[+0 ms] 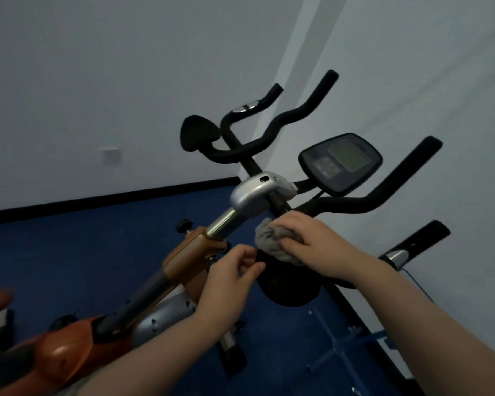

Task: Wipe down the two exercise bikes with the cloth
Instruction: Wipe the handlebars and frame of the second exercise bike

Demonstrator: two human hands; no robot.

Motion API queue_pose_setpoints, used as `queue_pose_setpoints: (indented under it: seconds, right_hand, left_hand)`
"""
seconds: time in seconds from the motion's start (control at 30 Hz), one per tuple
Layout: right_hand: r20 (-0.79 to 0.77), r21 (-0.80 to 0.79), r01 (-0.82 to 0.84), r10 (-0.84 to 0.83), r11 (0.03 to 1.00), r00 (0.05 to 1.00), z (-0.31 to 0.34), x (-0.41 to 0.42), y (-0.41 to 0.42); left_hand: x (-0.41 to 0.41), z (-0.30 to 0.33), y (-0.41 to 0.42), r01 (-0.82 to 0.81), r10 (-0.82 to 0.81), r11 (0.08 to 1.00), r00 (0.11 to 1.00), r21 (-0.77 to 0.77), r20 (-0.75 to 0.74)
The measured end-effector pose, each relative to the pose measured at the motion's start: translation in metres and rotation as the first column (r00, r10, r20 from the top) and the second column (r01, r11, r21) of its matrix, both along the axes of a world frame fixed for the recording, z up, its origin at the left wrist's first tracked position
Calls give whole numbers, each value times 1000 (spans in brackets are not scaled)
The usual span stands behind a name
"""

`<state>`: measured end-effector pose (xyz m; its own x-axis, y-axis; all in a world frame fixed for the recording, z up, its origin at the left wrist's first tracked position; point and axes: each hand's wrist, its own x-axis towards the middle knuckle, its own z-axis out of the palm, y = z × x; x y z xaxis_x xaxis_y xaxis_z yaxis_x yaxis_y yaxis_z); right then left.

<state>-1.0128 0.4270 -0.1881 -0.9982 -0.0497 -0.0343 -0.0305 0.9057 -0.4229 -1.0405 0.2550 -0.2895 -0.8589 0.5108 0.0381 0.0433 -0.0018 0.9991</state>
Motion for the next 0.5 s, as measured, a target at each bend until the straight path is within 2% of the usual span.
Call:
queue_pose_setpoints:
  seconds: [0.07,0.17,0.33,0.43,0.5]
  right_hand:
    - [88,31,-110,107,993,990,-4,-10,-12]
    - [113,81,-172,162,982,980,-12,-7,-14]
    - [209,-167,36,0,985,978,0,14,20]
    - [206,-74,57,-41,996,978,-2,7,11]
    - [155,-13,39,-37,999,987,-9,1,-6]
  left_hand:
    - [2,0,-4,-37,37,999,999,13,14]
    - [7,-4,-7,-57,58,998,998,-23,29]
    - [3,-4,-12,-24,17,994,998,-104,-63]
    - [1,-2,-10,-47,37,994,994,-99,-103]
    - [2,3,-3,-54,51,998,995,-33,-85]
